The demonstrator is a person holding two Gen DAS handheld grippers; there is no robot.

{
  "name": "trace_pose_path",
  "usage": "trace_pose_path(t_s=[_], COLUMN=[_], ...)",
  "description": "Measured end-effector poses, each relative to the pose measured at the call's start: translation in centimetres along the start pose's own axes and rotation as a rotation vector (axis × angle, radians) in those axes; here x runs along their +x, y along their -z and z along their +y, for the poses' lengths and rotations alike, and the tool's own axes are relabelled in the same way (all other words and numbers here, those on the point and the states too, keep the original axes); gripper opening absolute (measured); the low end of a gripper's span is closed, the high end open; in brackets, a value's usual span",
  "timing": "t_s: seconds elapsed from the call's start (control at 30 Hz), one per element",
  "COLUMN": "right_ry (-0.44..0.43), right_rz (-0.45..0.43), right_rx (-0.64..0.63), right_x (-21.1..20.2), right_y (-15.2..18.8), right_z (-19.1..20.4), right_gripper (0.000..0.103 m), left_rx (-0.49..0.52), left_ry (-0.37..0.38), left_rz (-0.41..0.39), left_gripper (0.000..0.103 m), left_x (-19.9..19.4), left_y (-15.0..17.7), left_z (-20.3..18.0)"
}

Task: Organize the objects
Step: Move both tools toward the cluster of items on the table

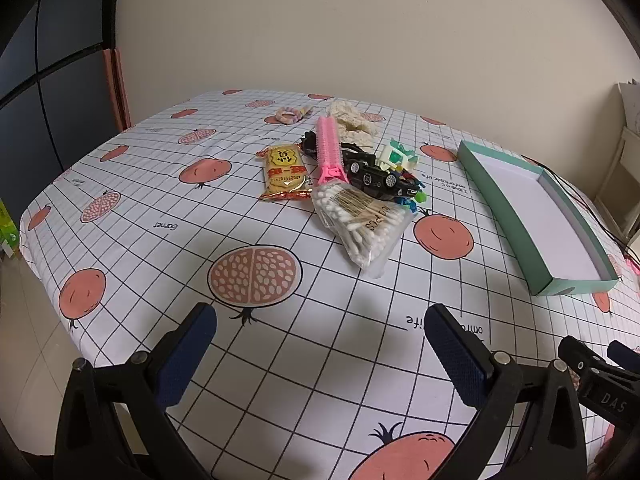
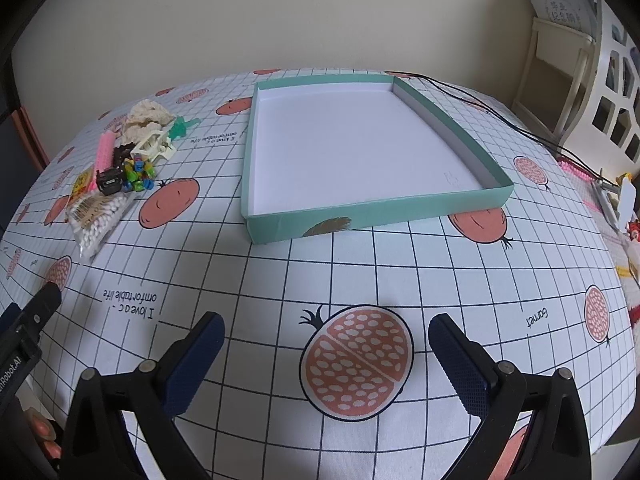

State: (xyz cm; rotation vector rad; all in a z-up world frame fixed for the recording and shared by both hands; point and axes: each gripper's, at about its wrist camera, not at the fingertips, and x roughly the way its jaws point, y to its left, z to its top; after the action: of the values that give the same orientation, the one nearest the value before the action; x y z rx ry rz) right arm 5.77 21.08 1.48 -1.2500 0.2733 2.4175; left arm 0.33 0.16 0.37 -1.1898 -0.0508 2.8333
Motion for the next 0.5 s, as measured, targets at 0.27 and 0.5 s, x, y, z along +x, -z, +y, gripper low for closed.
trace_pose_path(t_s=[0.27, 0.5], right_ry=[0.001, 0.000], right_rz=[0.001, -0.005], right_rx=[0.000, 0.001], right_x=[-0.02, -0.18], right_y=[-0.09, -0.28], right_z=[0.00, 0.00], right_gripper=[0.103, 0.103], left_rx=[0.005, 0.014], left_ry=[0.003, 0.004], left_rz=[0.011, 0.008], left_gripper=[0.103, 0.103], left_x=[0.18, -0.04], left_y=[-0.02, -0.14], left_z=[-0.06, -0.14])
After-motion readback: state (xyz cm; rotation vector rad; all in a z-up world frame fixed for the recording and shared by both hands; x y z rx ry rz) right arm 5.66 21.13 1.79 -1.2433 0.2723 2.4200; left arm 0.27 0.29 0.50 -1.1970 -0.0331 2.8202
